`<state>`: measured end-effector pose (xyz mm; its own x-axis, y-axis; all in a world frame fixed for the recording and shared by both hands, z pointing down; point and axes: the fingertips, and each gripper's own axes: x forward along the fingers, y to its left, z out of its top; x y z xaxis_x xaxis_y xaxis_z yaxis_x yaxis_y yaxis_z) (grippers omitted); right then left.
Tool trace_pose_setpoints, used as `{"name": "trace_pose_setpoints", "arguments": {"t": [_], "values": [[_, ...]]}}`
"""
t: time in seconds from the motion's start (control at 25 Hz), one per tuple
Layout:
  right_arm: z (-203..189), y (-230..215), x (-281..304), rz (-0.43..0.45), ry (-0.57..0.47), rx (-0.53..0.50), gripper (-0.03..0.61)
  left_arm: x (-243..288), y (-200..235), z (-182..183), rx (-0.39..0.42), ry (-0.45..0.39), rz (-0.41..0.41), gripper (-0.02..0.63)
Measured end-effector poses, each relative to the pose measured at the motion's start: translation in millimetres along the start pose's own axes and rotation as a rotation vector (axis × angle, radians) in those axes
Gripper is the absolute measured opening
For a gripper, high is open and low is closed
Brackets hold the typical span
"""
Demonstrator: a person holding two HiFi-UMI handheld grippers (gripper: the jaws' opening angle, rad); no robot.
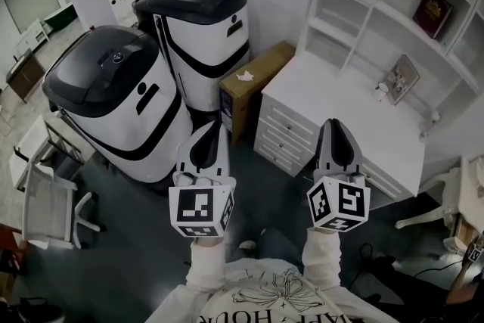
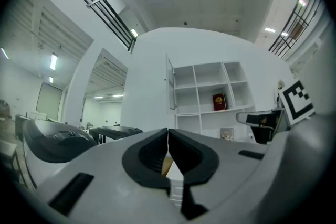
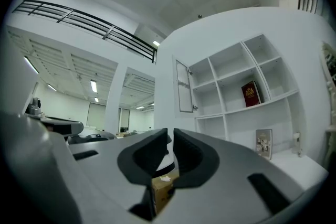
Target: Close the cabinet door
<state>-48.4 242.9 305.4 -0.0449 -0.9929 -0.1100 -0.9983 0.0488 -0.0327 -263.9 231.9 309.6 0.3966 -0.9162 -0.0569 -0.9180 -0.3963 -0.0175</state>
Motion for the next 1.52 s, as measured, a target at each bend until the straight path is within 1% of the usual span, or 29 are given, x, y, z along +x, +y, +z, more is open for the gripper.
{"name": "trace_pose_setpoints", "arguments": {"t": [0.24,0.52,0.96,1.24,1.52], "values": [[-7,0,15,0.002,0.011,0.012,0.021,12,11,-6,-0.002,0.009,0.007,0.005],[-16,-11,55,0.017,0.02,0.002,0.023,51,21,-15,-0.005,0.025,0.028,0.005],[-15,-40,168,0.055,-0.001,-0.008,0.026,154,37,-13,0.009,0.014,0.067,0.005],[-14,-57,245,0.098,-0.01,-0.006,0.028,220,50,-10,0.018,0.01,0.108,0.005],[-14,-77,305,0.142,-0.03,-0.006,0.029,275,52,-14,0.025,0.005,0.141,0.005]]}}
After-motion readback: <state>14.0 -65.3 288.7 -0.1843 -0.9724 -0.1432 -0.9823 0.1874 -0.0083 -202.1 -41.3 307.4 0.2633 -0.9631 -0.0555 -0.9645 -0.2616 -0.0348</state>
